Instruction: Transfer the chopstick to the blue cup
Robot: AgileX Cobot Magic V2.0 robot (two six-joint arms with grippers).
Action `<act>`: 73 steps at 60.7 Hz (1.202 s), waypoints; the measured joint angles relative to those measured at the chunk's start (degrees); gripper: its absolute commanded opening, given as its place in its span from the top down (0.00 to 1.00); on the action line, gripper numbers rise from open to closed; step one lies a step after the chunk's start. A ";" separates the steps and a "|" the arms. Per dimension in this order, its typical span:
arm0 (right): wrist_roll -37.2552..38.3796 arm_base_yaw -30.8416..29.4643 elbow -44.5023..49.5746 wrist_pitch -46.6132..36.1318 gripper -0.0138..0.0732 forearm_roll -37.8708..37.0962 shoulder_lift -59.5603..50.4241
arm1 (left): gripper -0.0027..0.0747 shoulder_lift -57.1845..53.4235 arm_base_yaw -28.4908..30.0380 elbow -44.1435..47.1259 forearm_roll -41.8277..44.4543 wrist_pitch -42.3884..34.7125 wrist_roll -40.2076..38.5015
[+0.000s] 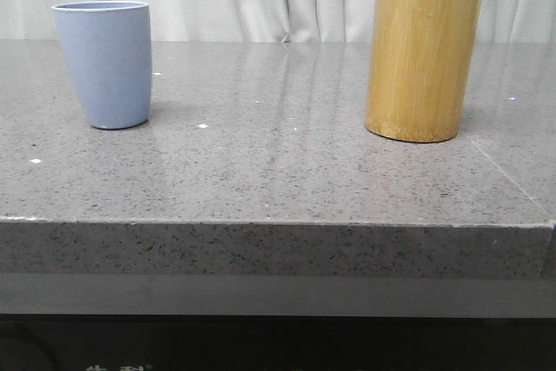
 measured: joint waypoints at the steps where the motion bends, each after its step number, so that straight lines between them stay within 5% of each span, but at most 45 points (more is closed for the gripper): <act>1: 0.00 0.00 0.00 -0.30 0.97 0.00 0.00 | 0.99 0.00 0.00 0.00 0.00 -0.17 0.00; 20: 0.00 0.00 -9.26 -0.05 0.95 0.96 0.00 | 0.99 0.00 0.00 -4.88 -4.44 -9.47 0.00; 36: 0.00 0.00 -26.75 10.13 0.96 1.10 9.11 | 0.99 9.75 0.00 -25.27 0.69 4.68 0.00; 53: 0.00 0.00 -36.43 15.64 0.95 1.20 23.69 | 0.97 22.19 0.00 -31.82 1.03 6.71 0.00; 59: 0.00 0.00 -36.56 15.74 0.82 1.20 25.34 | 0.78 22.32 0.00 -31.82 1.08 6.83 0.00; 68: 0.00 0.00 -36.56 15.86 0.41 1.23 25.47 | 0.28 22.32 0.00 -31.82 1.08 6.96 0.00; 73: 0.00 0.00 -36.56 15.86 0.21 1.23 25.47 | 0.11 22.32 0.00 -31.82 1.08 7.05 0.00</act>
